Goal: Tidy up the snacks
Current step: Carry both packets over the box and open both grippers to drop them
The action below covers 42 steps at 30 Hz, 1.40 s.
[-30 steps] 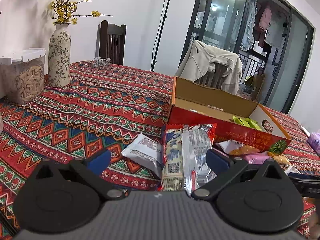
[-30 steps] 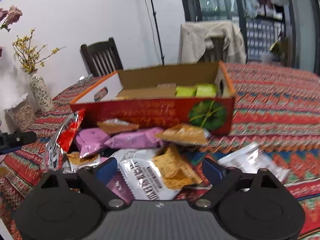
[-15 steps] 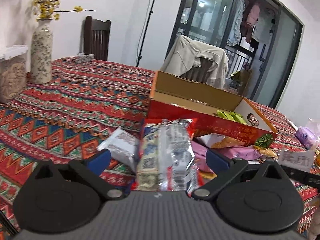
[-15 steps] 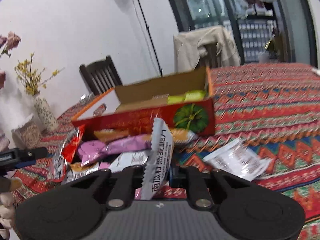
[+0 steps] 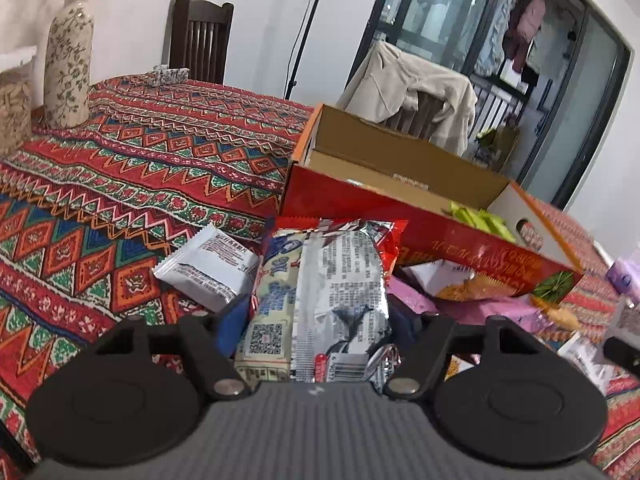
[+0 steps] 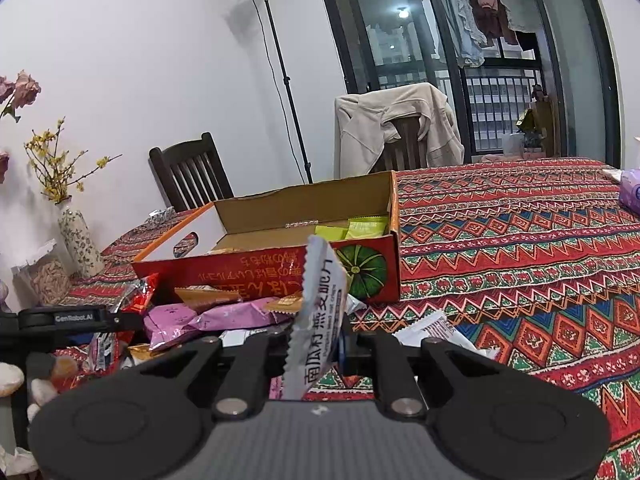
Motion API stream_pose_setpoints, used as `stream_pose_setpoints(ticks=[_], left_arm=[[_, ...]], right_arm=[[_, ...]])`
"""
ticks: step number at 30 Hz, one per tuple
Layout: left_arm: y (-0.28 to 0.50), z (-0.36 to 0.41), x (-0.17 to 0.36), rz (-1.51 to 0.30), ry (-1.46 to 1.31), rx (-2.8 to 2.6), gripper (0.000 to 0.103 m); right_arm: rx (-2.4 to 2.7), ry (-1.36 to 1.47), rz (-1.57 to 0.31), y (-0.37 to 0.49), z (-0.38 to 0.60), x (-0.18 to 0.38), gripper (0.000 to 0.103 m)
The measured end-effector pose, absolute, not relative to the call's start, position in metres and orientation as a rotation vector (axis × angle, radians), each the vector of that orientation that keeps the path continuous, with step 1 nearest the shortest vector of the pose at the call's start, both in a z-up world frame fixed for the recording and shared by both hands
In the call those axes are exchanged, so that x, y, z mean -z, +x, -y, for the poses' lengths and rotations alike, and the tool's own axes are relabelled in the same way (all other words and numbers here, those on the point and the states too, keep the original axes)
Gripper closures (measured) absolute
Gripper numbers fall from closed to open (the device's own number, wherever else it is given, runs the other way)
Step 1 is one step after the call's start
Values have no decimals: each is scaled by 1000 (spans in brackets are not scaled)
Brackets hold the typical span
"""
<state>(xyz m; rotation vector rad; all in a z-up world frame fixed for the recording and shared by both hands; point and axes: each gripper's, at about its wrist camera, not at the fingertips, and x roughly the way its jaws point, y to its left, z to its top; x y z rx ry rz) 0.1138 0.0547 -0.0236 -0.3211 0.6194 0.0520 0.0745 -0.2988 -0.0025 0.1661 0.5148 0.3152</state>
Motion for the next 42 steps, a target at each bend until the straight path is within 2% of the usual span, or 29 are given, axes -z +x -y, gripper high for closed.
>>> stream_pose_setpoints(ticks=[3,17,29,42], left_arm=[[108,-55,20,-591,-309,-41,41],[104,-39,-36,-424,-226,-16,42],[200,-13,-69,-439,-180,41,42],[281,-22,-47,-548,-196,65,42]], right_arm=[[-320,158,-508,75,296,2,90],[-333,133,-440,94,290,-18,90],[-325,110,-425,182,253,-44,90],[-193,41,-551,256,210,-22,90]])
